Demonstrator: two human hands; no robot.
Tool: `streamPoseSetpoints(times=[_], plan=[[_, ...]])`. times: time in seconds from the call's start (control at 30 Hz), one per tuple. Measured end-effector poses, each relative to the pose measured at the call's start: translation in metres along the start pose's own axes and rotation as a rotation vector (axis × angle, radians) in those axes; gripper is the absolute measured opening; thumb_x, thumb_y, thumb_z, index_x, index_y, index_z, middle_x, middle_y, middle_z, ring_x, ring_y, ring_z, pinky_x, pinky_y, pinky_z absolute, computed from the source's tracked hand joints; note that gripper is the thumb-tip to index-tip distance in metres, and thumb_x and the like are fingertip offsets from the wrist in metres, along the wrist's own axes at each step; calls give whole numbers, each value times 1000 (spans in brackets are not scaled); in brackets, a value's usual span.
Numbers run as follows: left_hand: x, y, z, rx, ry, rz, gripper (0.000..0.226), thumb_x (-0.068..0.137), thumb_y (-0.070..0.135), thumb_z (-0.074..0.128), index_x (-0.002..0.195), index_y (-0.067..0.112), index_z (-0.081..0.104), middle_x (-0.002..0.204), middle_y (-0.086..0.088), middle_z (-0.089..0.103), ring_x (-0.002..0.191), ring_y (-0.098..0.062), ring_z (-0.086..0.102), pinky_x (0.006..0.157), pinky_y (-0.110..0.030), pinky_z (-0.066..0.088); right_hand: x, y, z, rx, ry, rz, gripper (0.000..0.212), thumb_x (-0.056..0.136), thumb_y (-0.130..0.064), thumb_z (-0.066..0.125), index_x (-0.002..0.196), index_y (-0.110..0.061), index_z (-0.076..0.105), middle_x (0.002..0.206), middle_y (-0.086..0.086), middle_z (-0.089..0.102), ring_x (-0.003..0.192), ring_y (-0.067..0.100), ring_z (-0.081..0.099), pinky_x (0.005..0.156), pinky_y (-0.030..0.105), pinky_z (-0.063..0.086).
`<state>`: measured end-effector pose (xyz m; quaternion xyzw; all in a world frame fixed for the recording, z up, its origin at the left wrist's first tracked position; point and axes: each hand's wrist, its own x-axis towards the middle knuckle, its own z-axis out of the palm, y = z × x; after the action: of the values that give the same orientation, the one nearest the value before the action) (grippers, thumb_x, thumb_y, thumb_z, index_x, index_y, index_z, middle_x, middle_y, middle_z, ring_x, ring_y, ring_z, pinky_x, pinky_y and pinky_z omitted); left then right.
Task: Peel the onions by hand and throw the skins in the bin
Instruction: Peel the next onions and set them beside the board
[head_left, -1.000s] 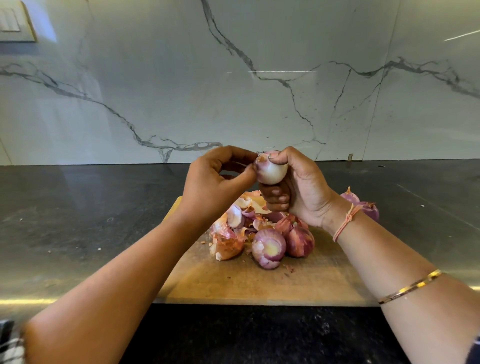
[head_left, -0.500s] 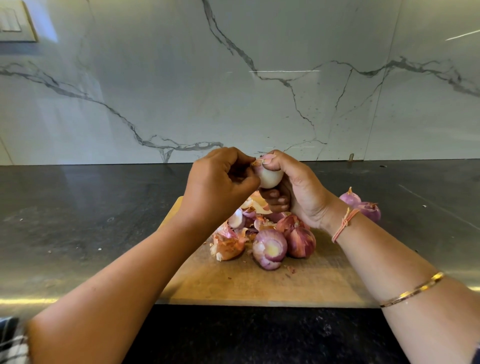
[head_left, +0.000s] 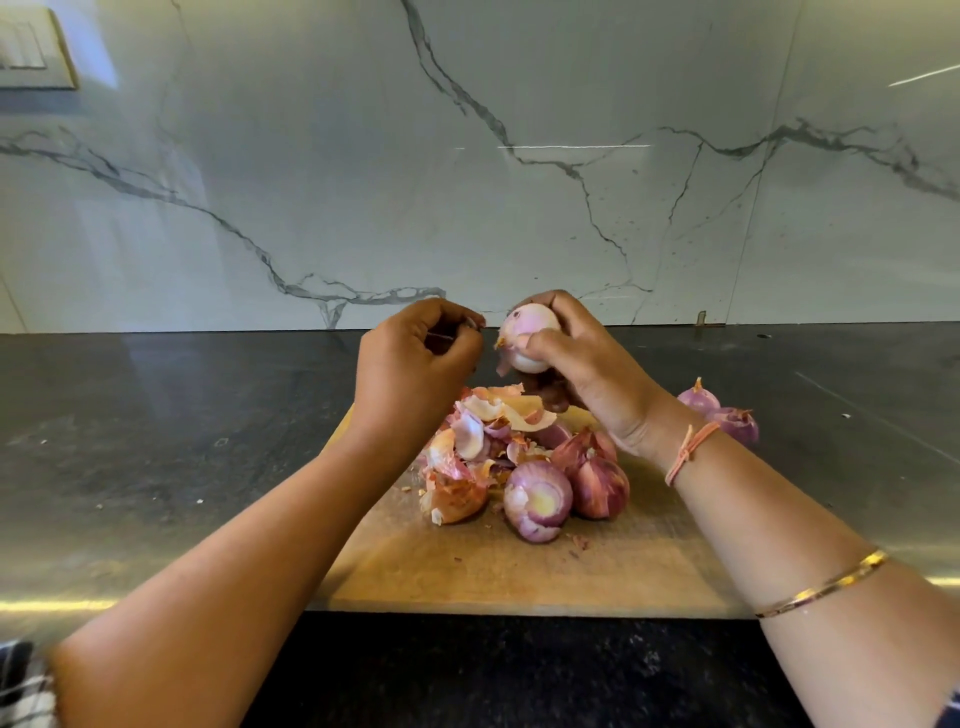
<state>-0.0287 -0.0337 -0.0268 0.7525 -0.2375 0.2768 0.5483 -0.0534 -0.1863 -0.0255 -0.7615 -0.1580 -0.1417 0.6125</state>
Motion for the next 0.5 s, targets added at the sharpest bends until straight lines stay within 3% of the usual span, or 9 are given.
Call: streamPoseSetpoints(times=[0.1, 0.17, 0.3, 0.5], plan=[[2, -2, -1, 13, 11, -89, 22, 88, 16, 60, 70, 28, 64, 67, 6, 67, 61, -10, 65, 64, -31, 56, -1, 4, 3, -140, 39, -92, 41, 75, -19, 65, 113, -25, 51, 106, 1, 60, 86, 16, 61, 76, 28, 53], [3, -3, -2, 52, 12, -107, 20, 88, 18, 59, 69, 22, 66, 63, 4, 66, 58, -9, 63, 63, -31, 54, -2, 4, 3, -209, 60, -124, 42, 73, -17, 67, 111, -27, 52, 109, 1, 61, 91, 19, 62, 82, 36, 54], [3, -4, -3, 44, -44, -150, 17, 88, 16, 59, 75, 25, 66, 70, 5, 67, 65, -11, 66, 71, -34, 59, -2, 2, 1, -249, 98, -160, 41, 81, -1, 68, 112, -16, 46, 99, -6, 53, 85, 10, 58, 78, 33, 54], [-1, -1, -1, -52, -170, -139, 18, 87, 13, 59, 93, 24, 70, 82, 3, 72, 73, -11, 69, 75, -37, 59, -1, 3, 2, -300, 103, -174, 43, 82, -3, 68, 117, -16, 46, 100, -7, 56, 86, 10, 60, 77, 27, 54]])
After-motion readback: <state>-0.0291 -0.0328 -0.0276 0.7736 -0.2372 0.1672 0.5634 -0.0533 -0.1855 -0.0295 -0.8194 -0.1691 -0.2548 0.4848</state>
